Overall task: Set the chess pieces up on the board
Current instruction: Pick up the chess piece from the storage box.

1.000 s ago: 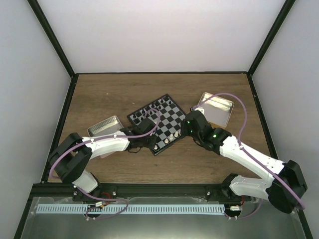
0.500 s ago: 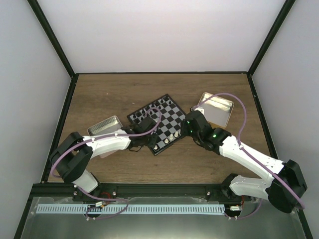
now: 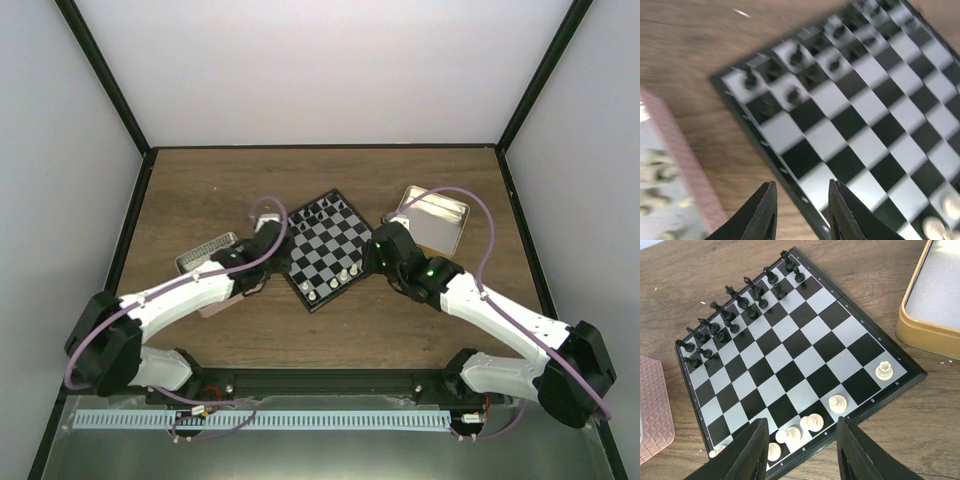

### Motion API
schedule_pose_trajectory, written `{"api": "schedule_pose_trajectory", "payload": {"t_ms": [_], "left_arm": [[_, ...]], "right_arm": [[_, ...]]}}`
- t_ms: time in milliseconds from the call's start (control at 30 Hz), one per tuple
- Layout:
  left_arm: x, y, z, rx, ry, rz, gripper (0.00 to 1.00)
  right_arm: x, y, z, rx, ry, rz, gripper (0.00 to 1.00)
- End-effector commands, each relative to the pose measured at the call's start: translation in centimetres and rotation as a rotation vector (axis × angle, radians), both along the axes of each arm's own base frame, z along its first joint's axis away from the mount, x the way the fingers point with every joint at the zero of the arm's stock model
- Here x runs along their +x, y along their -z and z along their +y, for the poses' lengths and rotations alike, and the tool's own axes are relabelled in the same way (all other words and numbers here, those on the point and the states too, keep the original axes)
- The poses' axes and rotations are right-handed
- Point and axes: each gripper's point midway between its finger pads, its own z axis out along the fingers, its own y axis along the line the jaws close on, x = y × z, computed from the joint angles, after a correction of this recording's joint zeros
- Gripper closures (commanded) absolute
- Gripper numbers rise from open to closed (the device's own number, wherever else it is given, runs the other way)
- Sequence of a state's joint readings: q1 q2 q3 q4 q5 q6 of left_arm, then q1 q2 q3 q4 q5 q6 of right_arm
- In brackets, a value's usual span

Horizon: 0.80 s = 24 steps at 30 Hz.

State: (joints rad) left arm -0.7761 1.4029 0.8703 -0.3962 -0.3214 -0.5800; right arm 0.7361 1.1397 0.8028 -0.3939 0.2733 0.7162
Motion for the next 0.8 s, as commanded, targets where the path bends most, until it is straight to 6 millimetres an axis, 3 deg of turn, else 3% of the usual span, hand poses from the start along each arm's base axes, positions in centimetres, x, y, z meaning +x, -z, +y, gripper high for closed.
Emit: {"api": "schedule_pose_trajectory", "payload": {"t_ms": [0, 133, 300, 567, 767], "left_arm": [[1.5, -2.1, 6.3, -0.037, -0.278, -0.081, 0.69], [1.3, -1.6, 11.1, -0.109, -0.439, -0.076, 0.60], [0.5, 0.2, 14.5, -0.115, -0.537, -0.045, 0.52], [0.0, 4.9, 16.2, -0.160, -0.582, 0.098, 0.53], [0.6, 6.6, 15.7, -0.230, -0.564, 0.153, 0.66]], "right_arm": [[0.3, -0.5, -0.3, 0.012, 0.018, -0.019, 0.61], [0.2, -0.7, -0.6, 0.014, 0.029, -0.028, 0.61], [0.1, -1.7, -1.2, 0.032, 0.053, -0.061, 0.61], [0.1, -2.1, -1.5, 0.040, 0.064, -0.079, 0.61], [0.1, -2.0, -1.5, 0.033, 0.063, -0.072, 0.61]]}}
